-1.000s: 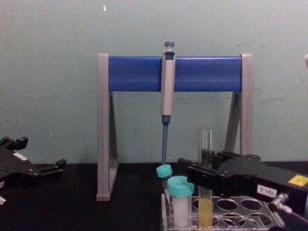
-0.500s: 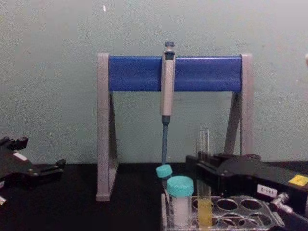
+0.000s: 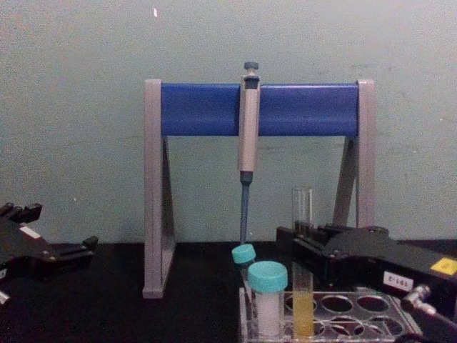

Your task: Pick up the test tube from the test tube rack, shake it, then place it back into the test tube rack.

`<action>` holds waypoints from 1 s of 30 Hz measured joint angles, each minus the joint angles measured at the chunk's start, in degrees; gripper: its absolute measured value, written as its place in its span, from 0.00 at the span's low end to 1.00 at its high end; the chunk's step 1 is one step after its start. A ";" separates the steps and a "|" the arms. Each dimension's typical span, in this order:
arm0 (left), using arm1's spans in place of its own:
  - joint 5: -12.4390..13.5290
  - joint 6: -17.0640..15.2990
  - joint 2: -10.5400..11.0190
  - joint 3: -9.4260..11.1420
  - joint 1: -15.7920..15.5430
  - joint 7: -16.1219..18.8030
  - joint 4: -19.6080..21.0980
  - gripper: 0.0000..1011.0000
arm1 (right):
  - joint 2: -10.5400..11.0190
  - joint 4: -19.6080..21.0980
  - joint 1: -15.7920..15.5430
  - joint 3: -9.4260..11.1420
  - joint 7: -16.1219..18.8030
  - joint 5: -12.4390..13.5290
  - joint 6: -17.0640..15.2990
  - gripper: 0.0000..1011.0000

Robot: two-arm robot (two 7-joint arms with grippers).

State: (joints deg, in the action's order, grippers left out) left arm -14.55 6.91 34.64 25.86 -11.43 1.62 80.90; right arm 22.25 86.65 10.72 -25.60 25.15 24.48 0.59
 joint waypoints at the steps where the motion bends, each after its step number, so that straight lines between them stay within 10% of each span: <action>1: 0.00 0.00 0.00 0.00 0.00 0.00 0.00 0.99 | -0.12 0.00 -0.18 0.18 0.26 0.12 0.57 0.22; 30: 0.00 0.00 0.00 0.00 0.00 0.00 0.00 0.99 | 1.62 8.19 -2.02 4.09 0.52 1.62 1.48 0.22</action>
State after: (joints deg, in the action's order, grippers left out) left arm -14.55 6.91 34.65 25.86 -11.43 1.62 80.90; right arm 23.87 94.84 8.71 -21.50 25.67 26.09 2.08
